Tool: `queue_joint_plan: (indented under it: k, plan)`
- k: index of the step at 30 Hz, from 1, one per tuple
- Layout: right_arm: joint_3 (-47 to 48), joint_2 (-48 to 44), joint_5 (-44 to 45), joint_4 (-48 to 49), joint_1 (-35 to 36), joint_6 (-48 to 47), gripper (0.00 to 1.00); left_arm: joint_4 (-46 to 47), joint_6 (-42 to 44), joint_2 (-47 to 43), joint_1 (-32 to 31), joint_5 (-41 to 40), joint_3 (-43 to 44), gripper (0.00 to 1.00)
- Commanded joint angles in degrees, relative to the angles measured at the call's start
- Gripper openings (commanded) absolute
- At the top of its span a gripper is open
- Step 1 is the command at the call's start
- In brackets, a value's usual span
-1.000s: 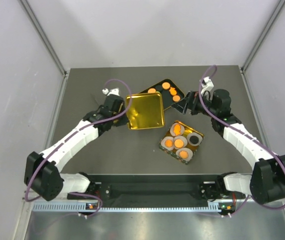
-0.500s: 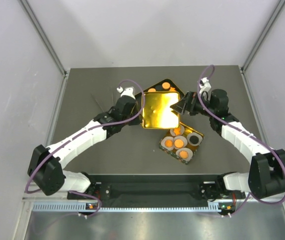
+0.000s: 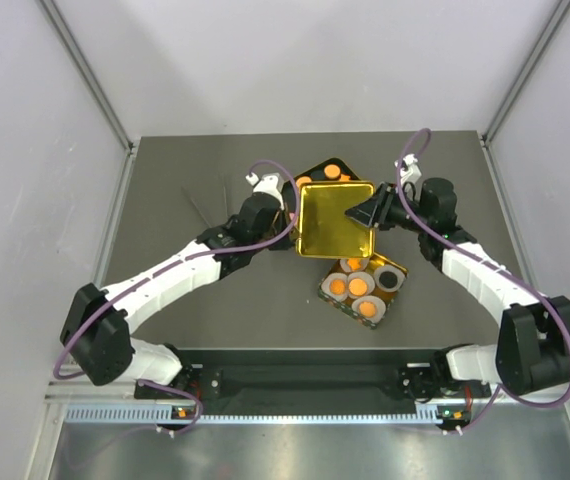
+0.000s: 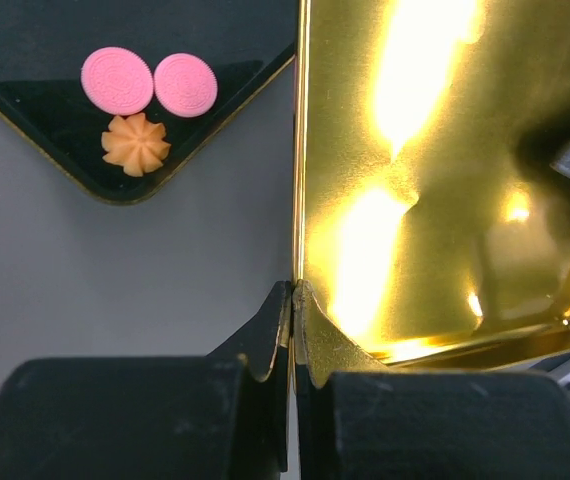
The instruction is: Pack the cookies
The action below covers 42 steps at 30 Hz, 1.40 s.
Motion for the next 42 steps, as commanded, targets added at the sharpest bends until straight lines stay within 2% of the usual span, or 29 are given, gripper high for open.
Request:
queue_joint_plan:
  k: [1,3,5,6,8,9,12,13,15,16,17,19,20,21,22,24,25,26,28,30,32,33,34,36,42]
  plan:
    - [1.26,0.71,-0.95,2.85,0.13,0.54,0.35,6.66,0.33,-0.10,-0.48,1.34,0.48,0.00]
    - [1.52,0.88,-1.04,2.59,-0.05,0.72,0.24,6.93,0.69,0.17,-0.57,2.04,0.57,0.00]
    - [1.78,0.88,-1.12,2.41,-0.31,1.42,0.18,7.63,1.12,0.26,-0.65,2.65,0.22,0.01]
    - [1.87,0.89,-1.12,2.24,-0.31,1.51,0.11,8.50,1.56,0.08,-0.66,2.65,-0.22,0.04]
    - [2.57,1.06,-0.60,1.10,-0.49,1.77,0.03,9.12,2.70,-0.44,-0.74,2.48,-0.48,0.08]
    - [2.84,1.24,-0.42,0.39,-0.58,1.86,0.00,9.04,3.32,-0.62,-0.66,2.22,-0.40,0.13]
    - [3.89,1.85,-0.25,-0.84,-0.75,3.09,0.00,8.43,6.82,-1.59,-0.66,0.12,0.21,0.29]
    - [3.98,1.94,-0.07,-1.02,-0.93,3.53,0.00,7.55,8.06,-2.63,-0.66,-0.68,0.57,0.42]
    - [5.03,2.03,0.28,-2.51,-0.84,4.06,0.00,6.93,12.54,-4.91,-0.66,-2.70,1.36,0.52]
    - [5.82,2.12,0.98,-3.47,-0.93,4.23,0.00,6.76,14.29,-5.63,-0.66,-2.62,1.53,0.61]
    - [6.35,2.20,1.42,-4.26,-0.93,4.32,0.00,6.58,18.31,-6.07,-0.74,-2.10,1.88,0.64]
    - [7.67,2.47,2.65,-6.46,-0.84,5.11,0.00,5.79,22.29,-7.12,-3.27,-3.91,3.20,0.66]
    - [8.11,2.64,2.92,-7.08,-1.01,5.55,0.00,5.79,27.44,-7.30,-5.12,-5.85,3.55,0.68]
    - [8.64,2.82,3.01,-8.30,-1.10,5.81,0.00,5.87,30.10,-7.30,-9.75,-8.83,3.73,0.69]
    - [9.86,2.99,3.18,-9.10,-1.10,6.34,0.00,6.31,32.65,-7.04,-12.06,-14.34,3.91,0.69]
    - [11.01,3.34,3.44,-10.42,-1.19,6.61,0.00,7.89,40.47,-5.47,-16.37,-19.82,3.65,0.71]
    - [12.06,3.61,3.53,-11.47,-1.10,6.96,0.00,9.03,43.11,-4.85,-20.83,-26.11,3.47,0.72]
    - [12.59,3.87,3.62,-12.09,-1.10,6.96,0.00,12.26,48.71,-4.15,-22.96,-28.52,2.60,0.73]
    - [13.73,4.14,3.97,-12.88,-1.10,6.96,0.00,16.84,54.54,-2.39,-28.32,-32.74,1.02,0.74]
    - [14.00,4.23,4.23,-12.88,-1.10,7.05,0.00,26.06,63.59,-0.45,-31.57,-38.72,-2.32,0.76]
    - [14.18,4.40,4.50,-14.46,-1.19,7.05,0.00,31.34,71.41,1.04,-32.73,-41.27,-5.65,0.77]
    - [14.18,4.40,4.50,-14.55,-1.28,7.13,0.00,39.63,74.40,1.39,-34.04,-41.73,-7.24,0.78]
    - [14.26,4.40,4.41,-14.73,-1.37,7.22,0.00,43.54,79.82,1.66,-34.31,-41.82,-8.82,0.79]
    - [14.27,4.40,4.41,-14.90,-1.37,7.40,0.00,51.36,83.81,2.28,-34.49,-39.19,-12.34,0.79]
    - [14.18,3.44,4.68,-15.17,-1.46,8.01,0.00,62.64,92.79,6.75,-34.58,-37.33,-15.78,0.80]
